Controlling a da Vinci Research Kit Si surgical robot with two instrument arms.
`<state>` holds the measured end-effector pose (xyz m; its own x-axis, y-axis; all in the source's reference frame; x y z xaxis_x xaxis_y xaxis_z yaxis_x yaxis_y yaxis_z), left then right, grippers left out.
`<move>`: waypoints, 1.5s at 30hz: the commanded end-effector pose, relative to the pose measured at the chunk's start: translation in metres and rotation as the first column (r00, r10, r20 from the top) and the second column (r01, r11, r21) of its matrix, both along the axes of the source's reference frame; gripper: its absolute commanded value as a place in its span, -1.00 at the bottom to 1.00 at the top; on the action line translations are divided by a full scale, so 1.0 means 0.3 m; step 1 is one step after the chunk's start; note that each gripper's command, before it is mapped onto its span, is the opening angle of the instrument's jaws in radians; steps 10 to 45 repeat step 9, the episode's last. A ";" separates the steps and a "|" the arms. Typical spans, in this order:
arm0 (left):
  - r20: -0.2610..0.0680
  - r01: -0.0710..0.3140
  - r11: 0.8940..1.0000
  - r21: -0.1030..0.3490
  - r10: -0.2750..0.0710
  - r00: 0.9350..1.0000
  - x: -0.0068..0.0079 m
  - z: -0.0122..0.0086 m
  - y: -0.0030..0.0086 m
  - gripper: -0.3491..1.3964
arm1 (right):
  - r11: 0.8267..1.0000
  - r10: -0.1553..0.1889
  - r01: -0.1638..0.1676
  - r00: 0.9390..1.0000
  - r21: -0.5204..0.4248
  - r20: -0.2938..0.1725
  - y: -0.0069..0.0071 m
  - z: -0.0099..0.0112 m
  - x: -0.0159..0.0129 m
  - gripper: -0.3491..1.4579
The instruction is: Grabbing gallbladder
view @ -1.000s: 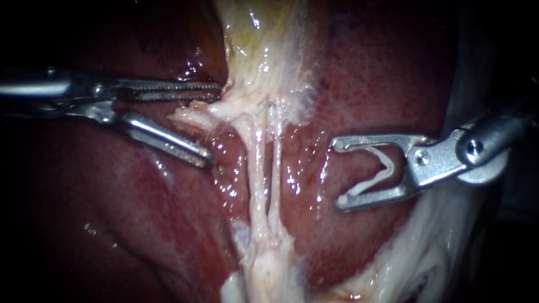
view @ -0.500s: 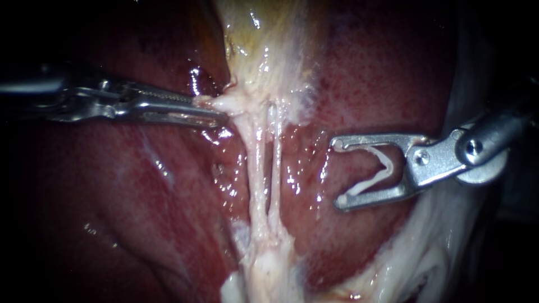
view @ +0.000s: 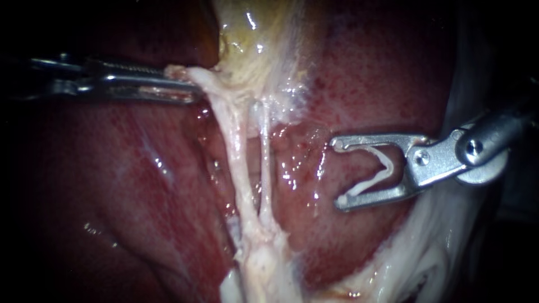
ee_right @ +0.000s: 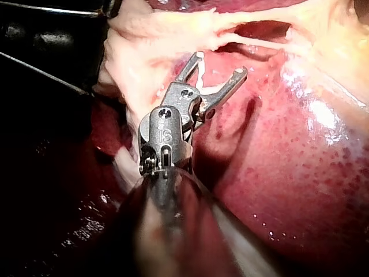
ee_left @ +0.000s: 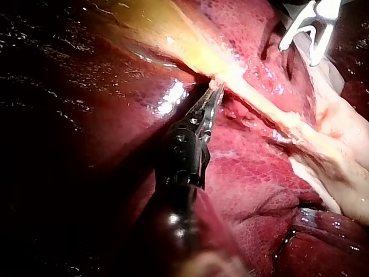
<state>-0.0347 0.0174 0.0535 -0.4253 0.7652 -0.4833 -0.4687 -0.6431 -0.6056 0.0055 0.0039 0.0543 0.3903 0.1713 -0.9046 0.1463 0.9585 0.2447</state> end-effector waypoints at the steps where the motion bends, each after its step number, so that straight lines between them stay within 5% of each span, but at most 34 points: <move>1: -0.002 0.006 1.000 -0.002 -0.006 1.000 0.0001 0.0002 -0.0001 -1.00 | 1.000 0.000 0.000 1.000 0.000 0.000 0.0001 0.0000 0.0000 -0.06; 45: -0.014 0.024 1.000 -0.003 -0.024 1.000 -0.0002 0.0008 -0.0002 -1.00 | 1.000 0.000 0.000 1.000 0.000 0.000 0.0001 0.0000 0.0000 -0.06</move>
